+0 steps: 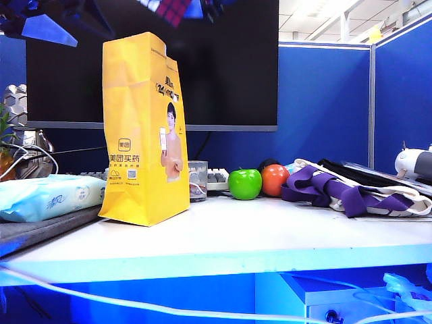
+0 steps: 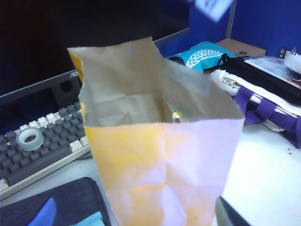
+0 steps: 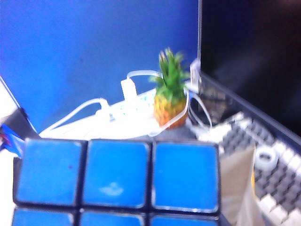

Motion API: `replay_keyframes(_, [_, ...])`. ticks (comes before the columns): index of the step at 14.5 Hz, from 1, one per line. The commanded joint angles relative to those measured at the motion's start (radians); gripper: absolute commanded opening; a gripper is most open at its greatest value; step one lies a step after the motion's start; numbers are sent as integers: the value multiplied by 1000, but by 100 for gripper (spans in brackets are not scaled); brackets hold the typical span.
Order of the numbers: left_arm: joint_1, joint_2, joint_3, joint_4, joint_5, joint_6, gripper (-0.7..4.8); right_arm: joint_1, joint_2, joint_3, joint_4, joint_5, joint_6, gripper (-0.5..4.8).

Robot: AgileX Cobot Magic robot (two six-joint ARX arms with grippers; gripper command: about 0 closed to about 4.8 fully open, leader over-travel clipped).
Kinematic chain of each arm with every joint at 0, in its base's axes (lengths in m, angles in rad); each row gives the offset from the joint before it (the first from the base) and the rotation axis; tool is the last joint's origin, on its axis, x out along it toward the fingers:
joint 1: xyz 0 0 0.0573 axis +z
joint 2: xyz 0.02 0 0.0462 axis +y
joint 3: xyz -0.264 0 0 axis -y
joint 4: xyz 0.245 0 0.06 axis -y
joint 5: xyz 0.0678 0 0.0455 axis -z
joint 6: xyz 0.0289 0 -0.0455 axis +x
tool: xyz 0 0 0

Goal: Pick up the Rubik's Cube and throw it into the yellow paper bag.

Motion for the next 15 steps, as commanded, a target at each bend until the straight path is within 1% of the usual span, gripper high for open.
replay_keyframes(1, [1, -3, 5, 19, -15, 1, 479, 2, -10, 28, -39, 5, -43, -1])
replay_keyframes(6, [1, -3, 5, 12, -18, -4, 479, 47, 12, 28, -60, -2, -45, -1])
replay_keyframes(10, [1, -3, 5, -5, -18, -3, 479, 53, 42, 28, -52, 10, -47, -1])
replay_keyframes(13, [1, -3, 5, -10, -19, -3, 479, 53, 62, 28, 6, 34, -47, -1])
replay_keyframes(15, [1, -3, 5, -10, -19, -2, 479, 53, 63, 28, 19, 37, -47, -1])
